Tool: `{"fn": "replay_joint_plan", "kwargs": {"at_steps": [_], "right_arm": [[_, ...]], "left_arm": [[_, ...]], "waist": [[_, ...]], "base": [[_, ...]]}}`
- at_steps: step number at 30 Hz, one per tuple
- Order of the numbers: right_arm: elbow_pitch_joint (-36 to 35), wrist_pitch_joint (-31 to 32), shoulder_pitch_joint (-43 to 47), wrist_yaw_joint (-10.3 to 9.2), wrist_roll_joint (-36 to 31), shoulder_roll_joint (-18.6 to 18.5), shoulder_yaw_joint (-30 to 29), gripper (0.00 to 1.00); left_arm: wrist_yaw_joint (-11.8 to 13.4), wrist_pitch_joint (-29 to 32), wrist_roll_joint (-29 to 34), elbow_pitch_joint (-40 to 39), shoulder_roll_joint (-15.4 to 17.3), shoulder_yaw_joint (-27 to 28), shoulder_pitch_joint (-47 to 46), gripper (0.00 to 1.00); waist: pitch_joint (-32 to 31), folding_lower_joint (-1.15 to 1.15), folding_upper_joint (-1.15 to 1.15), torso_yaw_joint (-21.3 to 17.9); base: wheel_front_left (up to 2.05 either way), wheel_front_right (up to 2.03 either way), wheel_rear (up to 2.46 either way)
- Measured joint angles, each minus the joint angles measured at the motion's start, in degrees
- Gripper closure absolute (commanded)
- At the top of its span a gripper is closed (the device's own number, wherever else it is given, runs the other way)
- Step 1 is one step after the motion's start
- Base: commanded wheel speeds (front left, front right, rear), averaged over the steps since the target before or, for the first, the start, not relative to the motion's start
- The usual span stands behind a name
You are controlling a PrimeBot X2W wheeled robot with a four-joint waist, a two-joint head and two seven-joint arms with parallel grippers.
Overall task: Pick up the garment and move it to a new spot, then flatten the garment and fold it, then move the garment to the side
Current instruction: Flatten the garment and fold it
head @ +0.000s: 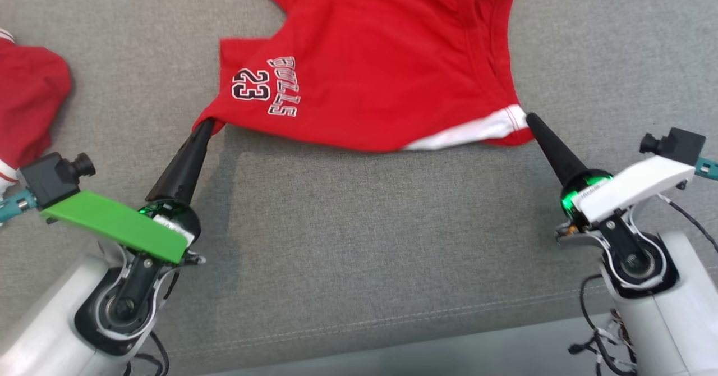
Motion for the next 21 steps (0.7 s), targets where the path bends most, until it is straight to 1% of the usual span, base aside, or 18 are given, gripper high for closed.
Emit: {"fn": "replay_joint_plan", "kwargs": {"at_steps": [2,4,6,11,16,21], "right_arm": [[0.0,1.1,1.6,-0.02,-0.1,-1.9,0.0,1.00],[0.0,2.6,3.5,-0.02,0.2,-2.8,0.2,1.00],[-0.1,4.0,5.7,-0.05,1.2,-2.7,0.7,1.00],[-0.6,7.5,11.1,-0.04,3.9,-2.2,3.0,1.00],[-1.0,7.6,15.1,-0.04,4.2,-3.6,2.0,1.00],[-2.6,8.8,19.1,0.02,5.4,-4.1,1.8,1.00]], "left_arm": [[0.0,0.0,-1.6,-1.6,1.0,0.5,1.1,1.00],[0.1,0.0,-2.8,-3.3,2.1,0.6,2.5,1.00],[0.7,0.4,-4.4,-4.5,3.3,0.5,4.0,1.00],[2.5,2.1,-5.4,-7.4,6.8,0.0,7.5,1.00],[3.5,3.1,-5.6,-10.0,8.5,-1.6,10.6,1.00],[5.1,4.3,-4.6,-11.7,11.6,-3.3,12.8,1.00]], "waist": [[-1.5,0.00,0.00,0.0],[-3.0,0.00,0.00,0.1],[-4.3,0.00,0.00,0.2],[-6.8,0.00,0.00,0.2],[-7.9,0.00,0.00,-0.1],[-8.2,0.00,0.00,-0.7]], "base": [[0.00,0.00,0.00],[0.00,0.00,0.00],[0.00,0.00,0.00],[0.00,0.00,0.00],[0.00,0.00,0.00],[0.00,0.00,0.00]]}}
